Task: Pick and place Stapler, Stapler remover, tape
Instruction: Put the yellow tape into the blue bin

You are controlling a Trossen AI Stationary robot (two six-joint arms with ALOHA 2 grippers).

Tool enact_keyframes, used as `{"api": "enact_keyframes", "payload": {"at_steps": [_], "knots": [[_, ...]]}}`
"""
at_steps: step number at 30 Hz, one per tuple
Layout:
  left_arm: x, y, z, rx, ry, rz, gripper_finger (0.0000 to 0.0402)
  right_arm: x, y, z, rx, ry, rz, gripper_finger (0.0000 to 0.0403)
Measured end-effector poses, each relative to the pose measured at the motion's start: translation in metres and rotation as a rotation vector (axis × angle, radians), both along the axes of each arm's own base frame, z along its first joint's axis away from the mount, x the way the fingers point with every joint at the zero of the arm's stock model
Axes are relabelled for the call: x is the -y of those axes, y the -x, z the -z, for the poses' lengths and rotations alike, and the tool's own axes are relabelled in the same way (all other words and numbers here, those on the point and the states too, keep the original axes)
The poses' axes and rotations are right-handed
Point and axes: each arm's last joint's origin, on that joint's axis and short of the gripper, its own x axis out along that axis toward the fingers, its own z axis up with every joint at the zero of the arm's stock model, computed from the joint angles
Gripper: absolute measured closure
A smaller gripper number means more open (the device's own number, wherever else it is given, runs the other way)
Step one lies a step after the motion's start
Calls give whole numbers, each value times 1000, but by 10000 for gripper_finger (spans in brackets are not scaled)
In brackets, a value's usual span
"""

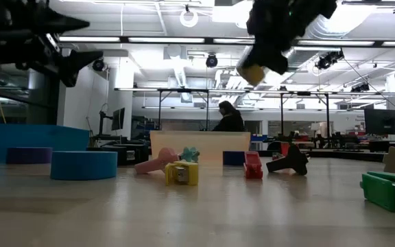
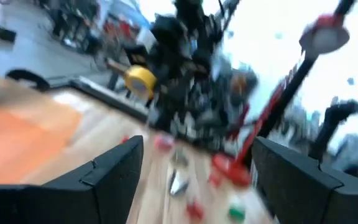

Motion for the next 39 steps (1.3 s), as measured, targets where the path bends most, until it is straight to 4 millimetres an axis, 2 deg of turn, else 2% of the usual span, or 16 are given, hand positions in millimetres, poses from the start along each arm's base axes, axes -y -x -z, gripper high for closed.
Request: {"api": "enact_keyframes", "payload": {"at_steps": [6,12,25,28,33,36,39], "knots": [[-2,2,-6,76,107,-67,106,-12,-16,-16,211,46,-62,373],[-4,2,-7,114,305,-80,106,-21,-28,-31,391,63,-88,373],[-6,3,-8,132,335,-152,106,-25,-33,-40,512,-6,-98,373],[-6,3,-17,128,315,-139,106,-25,-34,-43,537,-12,-94,373],[-6,-2,-60,95,174,-131,106,-25,-35,-51,619,-13,-111,373],[-10,-17,-79,-31,110,-157,106,-25,-35,-55,667,-5,-120,373],[-14,-38,-102,-78,48,-140,106,-27,-35,-61,721,-5,-162,373]]}}
